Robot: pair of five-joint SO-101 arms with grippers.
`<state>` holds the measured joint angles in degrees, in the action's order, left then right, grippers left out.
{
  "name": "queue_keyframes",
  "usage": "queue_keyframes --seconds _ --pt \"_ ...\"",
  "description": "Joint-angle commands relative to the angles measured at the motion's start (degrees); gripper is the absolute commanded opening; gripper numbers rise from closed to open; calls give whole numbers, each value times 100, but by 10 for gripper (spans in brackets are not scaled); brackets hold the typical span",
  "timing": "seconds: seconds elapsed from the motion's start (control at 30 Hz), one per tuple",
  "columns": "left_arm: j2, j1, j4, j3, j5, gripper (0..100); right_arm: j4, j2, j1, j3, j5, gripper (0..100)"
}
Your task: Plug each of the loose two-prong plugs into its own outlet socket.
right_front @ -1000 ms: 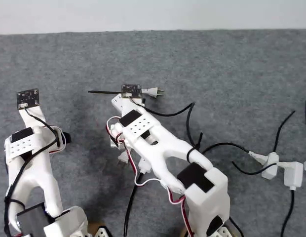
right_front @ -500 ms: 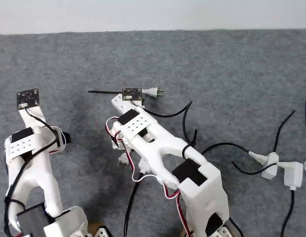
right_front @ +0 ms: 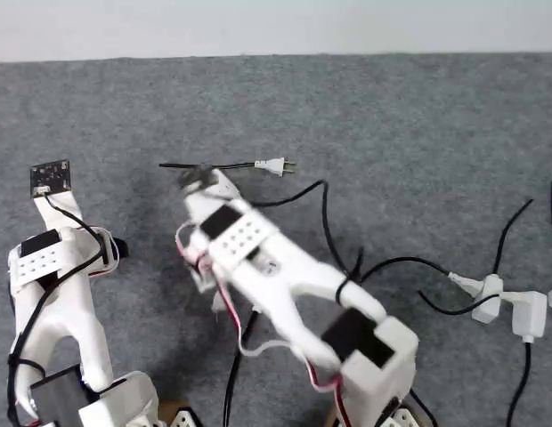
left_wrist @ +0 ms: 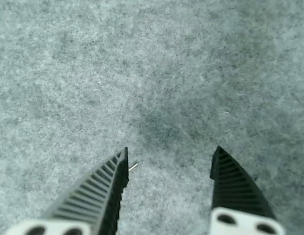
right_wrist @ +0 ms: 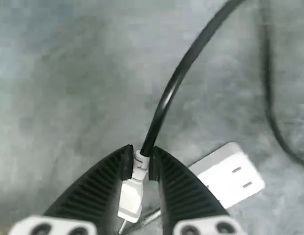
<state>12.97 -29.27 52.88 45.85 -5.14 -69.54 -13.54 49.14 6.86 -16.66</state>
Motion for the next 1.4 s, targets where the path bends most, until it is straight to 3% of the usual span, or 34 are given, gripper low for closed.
queue_keyframes --seconds 0.0,0.13,0.4,0.53,0.7,1.17,1.37 --pt "0 53 -132 -66 -53 258 479 673 242 475 967 8" --pt "0 53 -132 -66 -53 258 875 549 154 782 1873 8" --pt "0 53 -132 -66 -53 258 1051 -655 -207 44 2470 10" --pt "0 53 -132 -66 -53 258 365 -1121 -171 -747 2338 19" --pt "0 53 -132 -66 -53 258 -338 -1262 -171 -1248 2312 137" --pt "0 53 -132 -66 -53 258 -769 -1209 -4 -1248 1785 119" --pt "0 53 -132 -66 -53 258 -760 -347 -101 -853 1776 106"
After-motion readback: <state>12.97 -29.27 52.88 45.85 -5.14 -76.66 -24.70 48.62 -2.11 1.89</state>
